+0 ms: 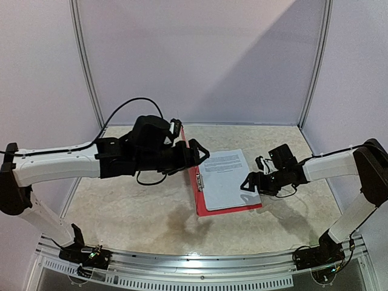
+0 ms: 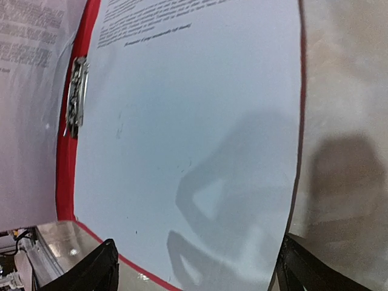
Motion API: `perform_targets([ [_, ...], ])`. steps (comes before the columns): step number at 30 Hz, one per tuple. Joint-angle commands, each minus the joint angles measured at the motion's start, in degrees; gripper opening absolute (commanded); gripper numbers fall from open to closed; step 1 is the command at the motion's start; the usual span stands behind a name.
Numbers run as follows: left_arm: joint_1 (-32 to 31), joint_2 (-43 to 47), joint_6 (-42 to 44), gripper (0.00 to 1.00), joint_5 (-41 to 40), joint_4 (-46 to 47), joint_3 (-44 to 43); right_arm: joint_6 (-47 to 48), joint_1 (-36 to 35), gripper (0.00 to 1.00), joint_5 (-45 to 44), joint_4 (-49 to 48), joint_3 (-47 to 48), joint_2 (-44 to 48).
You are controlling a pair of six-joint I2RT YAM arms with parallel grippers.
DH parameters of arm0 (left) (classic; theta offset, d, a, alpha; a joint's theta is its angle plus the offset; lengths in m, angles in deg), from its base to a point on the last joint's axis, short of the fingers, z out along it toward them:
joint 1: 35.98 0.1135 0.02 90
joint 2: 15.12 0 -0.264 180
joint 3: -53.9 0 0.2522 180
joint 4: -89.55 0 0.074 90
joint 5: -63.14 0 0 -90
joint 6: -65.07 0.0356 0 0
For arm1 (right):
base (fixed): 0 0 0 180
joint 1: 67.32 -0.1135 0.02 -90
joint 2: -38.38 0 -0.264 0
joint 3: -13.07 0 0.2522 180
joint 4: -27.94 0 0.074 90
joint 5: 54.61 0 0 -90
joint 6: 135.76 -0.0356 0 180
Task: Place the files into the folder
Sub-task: Close the folder with files at the center of the board.
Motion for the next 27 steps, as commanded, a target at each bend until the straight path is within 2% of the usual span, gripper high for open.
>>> perform_targets([
  [1,-0.6,-8.1,9.7,0.86,-0.1,-8.1,-5.7,-6.7,-4.4,0.89,5.7,0.9,-4.8,-1.0],
  [5,-2.4,-15.1,15.2,0.87,0.1,-10.2,-16.8,-11.9,-5.4,0.90,10.9,-7.5,-9.7,0.4],
  [7,-4.0,-20.0,17.9,0.88,0.3,-12.5,-23.6,-14.2,-5.4,0.91,11.4,-8.4,-11.2,1.4],
  [8,-4.8,-22.2,19.2,0.91,0.8,-14.1,-27.3,-14.4,-5.3,0.92,10.5,-7.5,-11.4,2.2],
  [9,-5.6,-24.4,20.1,0.98,1.5,-15.7,-30.5,-14.4,-5.3,0.93,8.9,-5.8,-11.4,4.2],
  [14,-8.6,-29.3,24.4,0.99,4.3,-19.6,-41.8,-14.5,-0.4,0.97,1.5,6.1,-10.4,14.1],
  [17,-8.3,-26.2,26.9,1.00,1.1,-19.6,-41.3,-13.8,3.5,0.97,-2.7,8.6,-10.3,18.8],
  [21,-3.4,-20.0,27.2,1.00,-3.2,-19.1,-33.5,-11.6,5.3,0.97,-4.7,7.4,-9.2,20.8],
  [27,6.4,-16.4,23.2,0.99,-5.6,-17.2,-17.4,-8.3,5.3,0.94,-2.4,3.5,-5.1,12.9],
])
